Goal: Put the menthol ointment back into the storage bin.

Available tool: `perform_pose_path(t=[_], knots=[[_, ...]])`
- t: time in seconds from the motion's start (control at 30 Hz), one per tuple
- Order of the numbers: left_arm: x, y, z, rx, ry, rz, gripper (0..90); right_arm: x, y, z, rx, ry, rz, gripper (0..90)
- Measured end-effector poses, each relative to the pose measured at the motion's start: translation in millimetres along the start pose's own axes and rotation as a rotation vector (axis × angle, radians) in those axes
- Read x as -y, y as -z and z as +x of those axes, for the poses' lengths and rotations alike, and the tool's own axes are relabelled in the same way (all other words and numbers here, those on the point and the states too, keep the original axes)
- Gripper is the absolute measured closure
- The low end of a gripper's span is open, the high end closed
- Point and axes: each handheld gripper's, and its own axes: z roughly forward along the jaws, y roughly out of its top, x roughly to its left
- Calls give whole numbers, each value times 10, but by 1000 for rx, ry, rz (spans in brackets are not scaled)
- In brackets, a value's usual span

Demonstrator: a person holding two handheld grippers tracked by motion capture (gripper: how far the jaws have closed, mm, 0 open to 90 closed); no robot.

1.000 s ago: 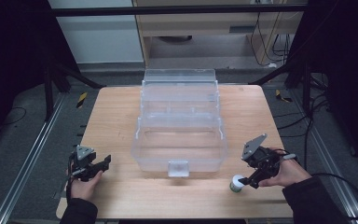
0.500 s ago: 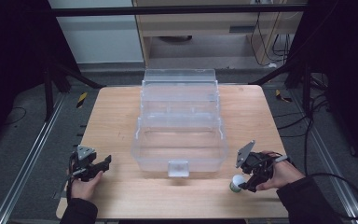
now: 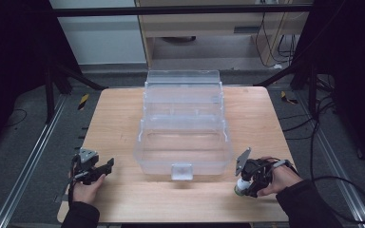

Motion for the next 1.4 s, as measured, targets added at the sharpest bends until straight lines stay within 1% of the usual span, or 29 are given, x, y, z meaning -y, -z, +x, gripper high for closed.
perform_pose_path(t=[0.03, 0.1, 0.13, 0.2, 0.33, 0.53, 0.63, 0.8, 0.83, 0.87, 0.97, 1.13, 1.23, 1.4], knots=[[0, 0, 0, 0, -1, 0, 364, -2, -14, -2, 0, 8, 3, 408], [-1, -1, -2, -1, -3, 1, 365, -12, -36, 5, -6, 8, 12, 419], [-1, -1, -2, -2, -4, 2, 366, -15, -44, 0, -6, 18, 10, 424], [0, -1, -4, -2, -5, 2, 370, -26, -55, 6, -9, 7, 10, 431], [0, -5, -7, -2, -8, 5, 372, -40, -80, -4, -9, 10, 25, 455], [1, -8, -8, -1, -9, 8, 372, -48, -94, -18, -5, 9, 32, 491], [1, -8, -7, -3, -9, 8, 372, -53, -101, -21, -6, 6, 41, 497], [1, -9, -7, -3, -9, 9, 372, -57, -99, -25, -11, -9, 42, 500], [1, -9, -8, -4, -9, 9, 372, -56, -99, -31, -10, -6, 42, 502], [1, -9, -7, -3, -9, 10, 372, -59, -98, -27, -10, -17, 44, 502], [1, -9, -8, -3, -10, 11, 372, -56, -90, -31, -13, -24, 48, 503], [1, -10, -8, -4, -10, 11, 373, -49, -28, -40, -13, -40, 39, 504], [1, -9, -10, -3, -12, 12, 373, -51, 44, -46, -5, -44, 31, 504], [2, -13, -11, -3, -12, 14, 372, -58, 189, -66, 0, -67, 12, 504]])
